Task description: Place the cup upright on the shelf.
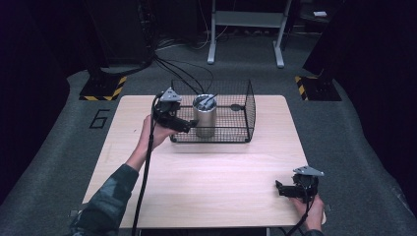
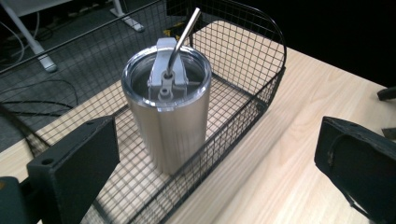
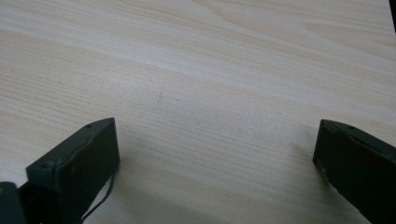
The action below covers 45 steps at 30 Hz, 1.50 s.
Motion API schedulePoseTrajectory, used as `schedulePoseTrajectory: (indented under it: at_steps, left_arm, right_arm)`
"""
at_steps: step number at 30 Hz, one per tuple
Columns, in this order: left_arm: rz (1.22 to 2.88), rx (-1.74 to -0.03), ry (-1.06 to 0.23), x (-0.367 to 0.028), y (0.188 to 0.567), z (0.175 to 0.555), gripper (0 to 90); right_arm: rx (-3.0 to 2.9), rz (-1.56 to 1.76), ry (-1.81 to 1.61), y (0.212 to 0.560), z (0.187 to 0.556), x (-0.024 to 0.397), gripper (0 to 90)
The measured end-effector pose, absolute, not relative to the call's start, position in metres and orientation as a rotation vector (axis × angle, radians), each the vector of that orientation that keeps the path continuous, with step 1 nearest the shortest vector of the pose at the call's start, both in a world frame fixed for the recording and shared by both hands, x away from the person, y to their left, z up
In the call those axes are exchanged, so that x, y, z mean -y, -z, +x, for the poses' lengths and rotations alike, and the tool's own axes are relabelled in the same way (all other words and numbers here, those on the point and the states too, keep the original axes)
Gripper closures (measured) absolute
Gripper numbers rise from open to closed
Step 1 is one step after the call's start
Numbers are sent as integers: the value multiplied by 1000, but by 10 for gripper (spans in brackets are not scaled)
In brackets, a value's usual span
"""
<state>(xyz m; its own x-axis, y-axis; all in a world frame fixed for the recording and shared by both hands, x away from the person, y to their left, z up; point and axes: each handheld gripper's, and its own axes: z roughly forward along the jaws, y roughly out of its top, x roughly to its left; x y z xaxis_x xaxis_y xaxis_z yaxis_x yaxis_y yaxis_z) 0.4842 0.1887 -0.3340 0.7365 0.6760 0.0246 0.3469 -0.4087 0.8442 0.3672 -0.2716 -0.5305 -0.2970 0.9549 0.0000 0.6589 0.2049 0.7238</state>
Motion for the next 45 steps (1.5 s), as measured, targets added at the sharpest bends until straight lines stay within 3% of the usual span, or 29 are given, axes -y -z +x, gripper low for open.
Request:
schedulePoseTrajectory:
  at_steps: [22,31,45]
  left_arm:
    - [2068,-820,-538,-271,365,392,0]
    - [2094,-963,-510,-302,421,361,0]
    - [2161,-1219,-486,-340,515,355,0]
  right_arm:
    - [-2035,1500,-865,530,367,271,0]
    - [-2033,1505,-865,530,367,271,0]
    - [-2032,1506,-865,530,367,271,0]
